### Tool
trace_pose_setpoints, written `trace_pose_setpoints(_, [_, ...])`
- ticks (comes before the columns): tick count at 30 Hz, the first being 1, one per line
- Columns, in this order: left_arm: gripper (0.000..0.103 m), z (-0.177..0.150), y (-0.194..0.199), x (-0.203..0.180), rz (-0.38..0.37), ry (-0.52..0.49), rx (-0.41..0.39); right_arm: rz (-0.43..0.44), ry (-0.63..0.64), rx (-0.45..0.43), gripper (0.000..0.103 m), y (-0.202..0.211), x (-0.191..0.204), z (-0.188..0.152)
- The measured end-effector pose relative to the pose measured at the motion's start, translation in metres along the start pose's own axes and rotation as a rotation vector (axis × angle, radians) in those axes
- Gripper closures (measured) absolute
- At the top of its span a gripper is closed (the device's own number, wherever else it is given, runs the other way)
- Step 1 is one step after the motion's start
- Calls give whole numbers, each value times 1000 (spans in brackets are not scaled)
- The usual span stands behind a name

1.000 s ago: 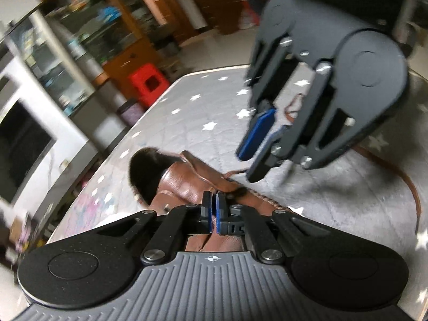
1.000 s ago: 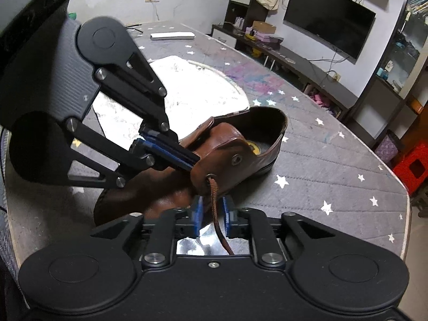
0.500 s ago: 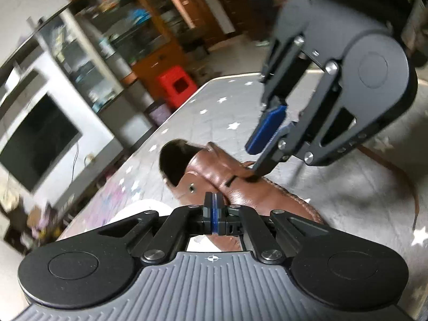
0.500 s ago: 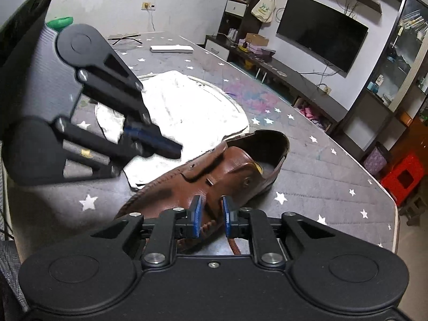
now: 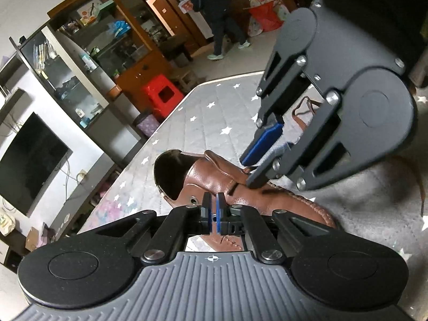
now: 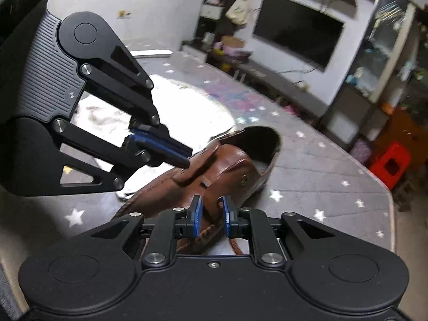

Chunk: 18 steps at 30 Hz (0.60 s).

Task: Lace up shoes with both hands
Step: 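Push the lace tip into the eyelet with the right gripper while the left gripper holds the flap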

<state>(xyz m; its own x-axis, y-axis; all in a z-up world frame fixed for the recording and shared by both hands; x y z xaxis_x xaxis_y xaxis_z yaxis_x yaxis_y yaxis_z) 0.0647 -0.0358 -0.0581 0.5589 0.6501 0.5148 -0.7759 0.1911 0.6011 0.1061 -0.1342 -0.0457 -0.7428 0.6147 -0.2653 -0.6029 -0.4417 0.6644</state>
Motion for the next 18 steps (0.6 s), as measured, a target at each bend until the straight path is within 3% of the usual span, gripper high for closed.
trace_pose_setpoints(7, [99,1,-1,2,-10,1,-12,-82,2,-30,86,-6,5,4])
trace_pose_setpoints(18, [95,3,-7,-5,-33,-74,-32,-92,-112,-16,83,2,-8,0])
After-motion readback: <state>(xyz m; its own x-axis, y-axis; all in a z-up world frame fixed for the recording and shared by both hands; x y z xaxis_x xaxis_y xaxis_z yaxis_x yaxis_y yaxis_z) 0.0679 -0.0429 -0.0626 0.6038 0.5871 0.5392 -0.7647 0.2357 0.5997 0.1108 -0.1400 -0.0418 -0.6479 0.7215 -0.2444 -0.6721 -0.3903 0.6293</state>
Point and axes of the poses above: each gripper's, at about its wrist camera, not at the fingertips, and y roughly against the way its jaws point, x to its left, z to its top, the point moved 7 cm from there along -y, roughly the way its jaws point, and after that the axes turned 3 degrees about x, right-handed, at the moved point
